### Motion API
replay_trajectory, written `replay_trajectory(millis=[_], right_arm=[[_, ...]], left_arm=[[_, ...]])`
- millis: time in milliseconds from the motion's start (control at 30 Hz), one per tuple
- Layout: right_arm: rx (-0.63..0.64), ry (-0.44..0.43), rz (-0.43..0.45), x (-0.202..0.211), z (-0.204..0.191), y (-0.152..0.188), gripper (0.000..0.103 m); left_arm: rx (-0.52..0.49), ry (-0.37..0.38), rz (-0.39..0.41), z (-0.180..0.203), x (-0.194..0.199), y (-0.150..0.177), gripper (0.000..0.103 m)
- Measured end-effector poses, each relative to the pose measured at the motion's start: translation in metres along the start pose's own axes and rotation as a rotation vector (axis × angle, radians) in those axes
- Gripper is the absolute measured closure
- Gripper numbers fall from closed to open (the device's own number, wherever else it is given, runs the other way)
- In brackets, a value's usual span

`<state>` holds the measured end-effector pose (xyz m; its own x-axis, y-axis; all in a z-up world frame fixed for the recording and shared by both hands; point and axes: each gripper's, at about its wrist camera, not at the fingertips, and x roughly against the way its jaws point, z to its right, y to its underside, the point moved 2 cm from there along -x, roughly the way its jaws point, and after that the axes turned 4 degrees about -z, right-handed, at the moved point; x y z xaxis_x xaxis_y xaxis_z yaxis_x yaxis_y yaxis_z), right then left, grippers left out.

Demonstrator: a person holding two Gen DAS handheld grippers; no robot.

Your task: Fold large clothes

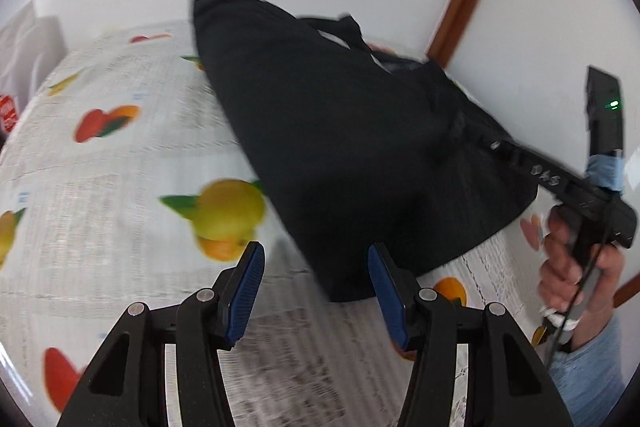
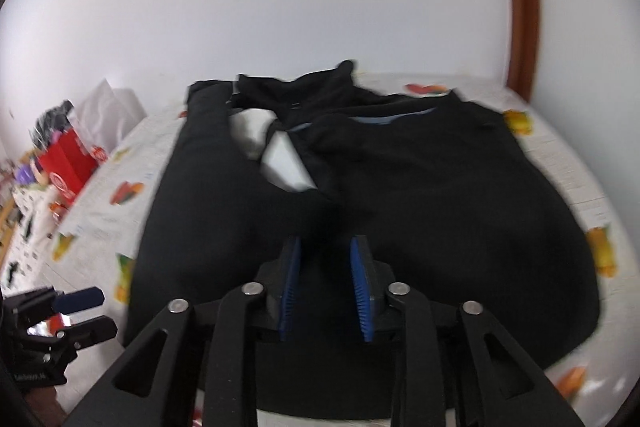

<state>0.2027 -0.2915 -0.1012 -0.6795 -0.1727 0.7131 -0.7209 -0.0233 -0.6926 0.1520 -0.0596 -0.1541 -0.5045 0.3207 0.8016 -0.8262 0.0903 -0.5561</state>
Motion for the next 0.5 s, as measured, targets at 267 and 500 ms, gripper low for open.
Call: replay_trajectory(millis=[267,500], right_arm=[[0.004,0.132,-0.113,-0.009,0.062,0.024,0.074],[0.045,0.135,-0.171,-0.028,0.054,0.031,0.093]], left_arm=[[-0.04,-0.094,-0.015,0.022,-0.022,0.004,0.051],[0.0,-0.091,-0.008,0.018,-0.017,0.006,0.075]])
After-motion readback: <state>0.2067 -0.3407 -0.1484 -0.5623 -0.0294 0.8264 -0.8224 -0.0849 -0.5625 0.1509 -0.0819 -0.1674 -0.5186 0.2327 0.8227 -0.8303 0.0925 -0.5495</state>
